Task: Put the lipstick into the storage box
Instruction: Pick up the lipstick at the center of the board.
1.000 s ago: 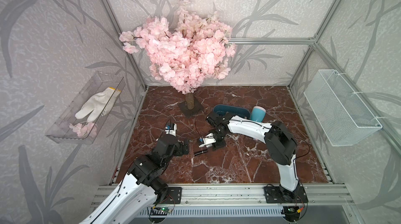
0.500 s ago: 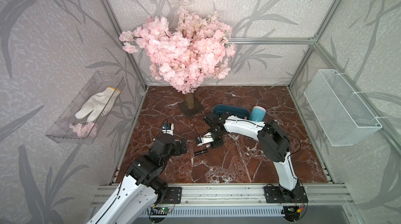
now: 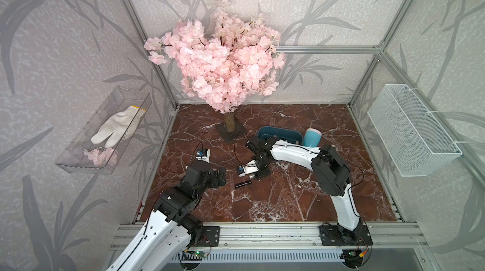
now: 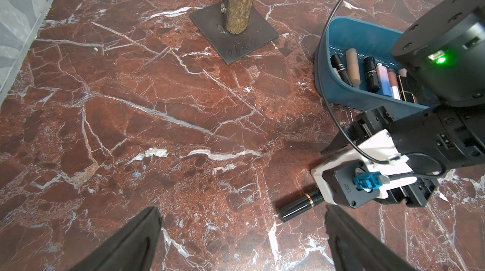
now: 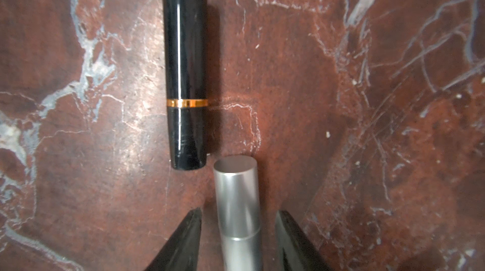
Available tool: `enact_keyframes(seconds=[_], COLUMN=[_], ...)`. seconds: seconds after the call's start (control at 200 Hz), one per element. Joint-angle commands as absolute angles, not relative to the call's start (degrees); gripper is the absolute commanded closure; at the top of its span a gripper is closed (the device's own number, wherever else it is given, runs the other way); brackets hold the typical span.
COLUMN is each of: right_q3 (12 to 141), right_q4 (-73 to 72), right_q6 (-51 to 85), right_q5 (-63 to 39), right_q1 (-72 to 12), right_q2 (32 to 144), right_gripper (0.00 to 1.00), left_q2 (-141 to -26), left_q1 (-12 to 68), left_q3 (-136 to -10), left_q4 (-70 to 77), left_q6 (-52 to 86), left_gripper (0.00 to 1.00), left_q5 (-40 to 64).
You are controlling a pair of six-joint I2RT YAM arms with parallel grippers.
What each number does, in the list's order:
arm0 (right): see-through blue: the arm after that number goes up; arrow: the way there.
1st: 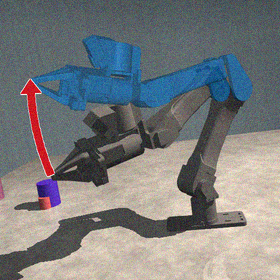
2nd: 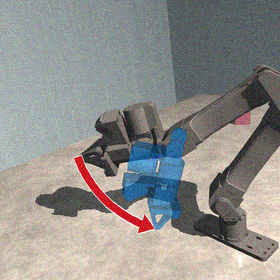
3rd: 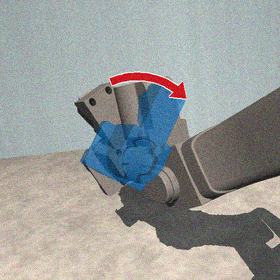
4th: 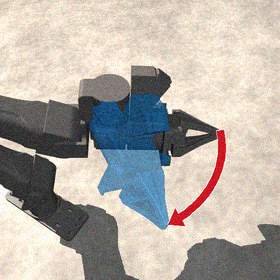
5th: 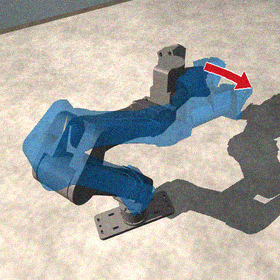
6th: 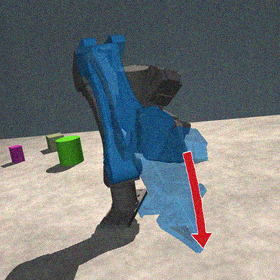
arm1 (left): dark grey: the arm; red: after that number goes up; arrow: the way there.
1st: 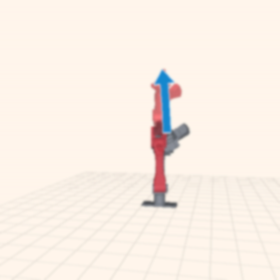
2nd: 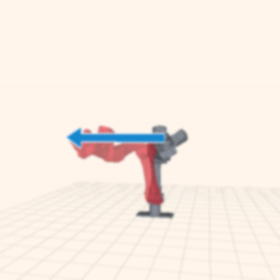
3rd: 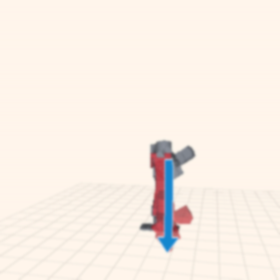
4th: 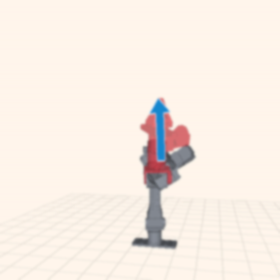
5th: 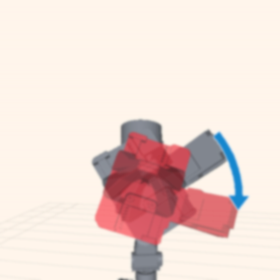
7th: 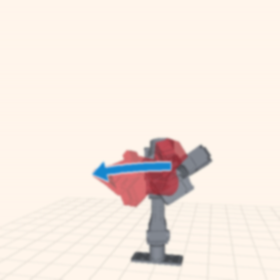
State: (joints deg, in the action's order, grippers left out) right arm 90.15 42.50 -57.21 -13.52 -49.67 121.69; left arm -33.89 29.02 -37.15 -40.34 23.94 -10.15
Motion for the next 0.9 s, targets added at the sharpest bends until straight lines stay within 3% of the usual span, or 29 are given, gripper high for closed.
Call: enact_keyframes(seconds=[0.0,0.15,0.46,0.64,0.895], right_q3=[89.4,89.3,88.9,88.6,86.2], right_q4=[43.8,44.1,43.1,42.0,37.3], right_q6=[-57.5,-57.2,-55.1,-53.1,-43.2], right_q5=[-13.3,-13.1,-12.4,-12.9,-17.5], right_q1=[-49.8,-49.8,-49.8,-49.8,-49.5], right_q2=[123.5,124.4,122.4,120.5,113.7], right_gripper=[0.50,0.51,0.74,0.81,0.83], left_q2=[-34.3,-34.6,-35.1,-36.0,-35.7], left_q1=[28.5,28.4,28.0,27.9,27.7], left_q3=[-37.9,-38.0,-37.5,-37.7,-37.9], left_q4=[-40.2,-40.0,-38.7,-37.8,-37.0], left_q6=[23.0,23.0,23.0,23.1,24.9], left_gripper=[0.00,0.00,0.00,0.00,0.00], left_q5=[-9.1,-8.3,-7.8,-8.2,-9.2])
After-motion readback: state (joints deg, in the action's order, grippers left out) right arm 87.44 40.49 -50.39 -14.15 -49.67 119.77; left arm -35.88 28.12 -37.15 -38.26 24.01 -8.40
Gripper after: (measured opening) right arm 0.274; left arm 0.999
